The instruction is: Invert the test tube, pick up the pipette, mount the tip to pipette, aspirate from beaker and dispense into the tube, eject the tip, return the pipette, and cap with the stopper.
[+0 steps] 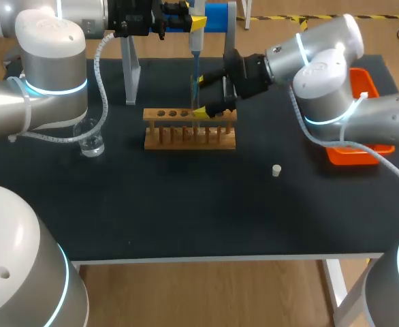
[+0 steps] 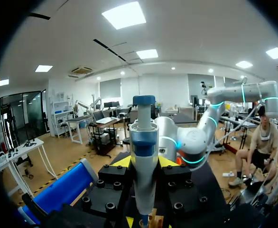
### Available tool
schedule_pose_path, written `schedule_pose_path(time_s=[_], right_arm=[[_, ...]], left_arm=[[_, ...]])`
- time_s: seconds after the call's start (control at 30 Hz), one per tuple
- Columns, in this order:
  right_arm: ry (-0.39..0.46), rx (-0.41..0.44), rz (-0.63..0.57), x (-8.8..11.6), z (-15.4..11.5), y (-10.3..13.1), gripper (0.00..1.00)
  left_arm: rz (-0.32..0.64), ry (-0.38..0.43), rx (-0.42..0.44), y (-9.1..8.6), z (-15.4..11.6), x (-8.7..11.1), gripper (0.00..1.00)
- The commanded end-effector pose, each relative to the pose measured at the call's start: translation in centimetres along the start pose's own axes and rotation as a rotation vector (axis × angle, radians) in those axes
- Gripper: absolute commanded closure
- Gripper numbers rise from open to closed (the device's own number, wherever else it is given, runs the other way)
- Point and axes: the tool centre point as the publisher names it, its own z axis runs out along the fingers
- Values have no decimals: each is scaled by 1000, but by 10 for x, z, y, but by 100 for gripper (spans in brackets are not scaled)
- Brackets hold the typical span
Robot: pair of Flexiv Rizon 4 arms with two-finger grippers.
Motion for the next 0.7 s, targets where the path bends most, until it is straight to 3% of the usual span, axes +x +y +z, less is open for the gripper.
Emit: schedule_pose_path(time_s=[0.03,0.7], right_arm=[[10,8,-4,-9,9,-2,0],[-20,37,-5,-13,24,3,0]], left_arm=[[0,-1,0,0,0,0,100],[0,-1,0,0,0,0,100]])
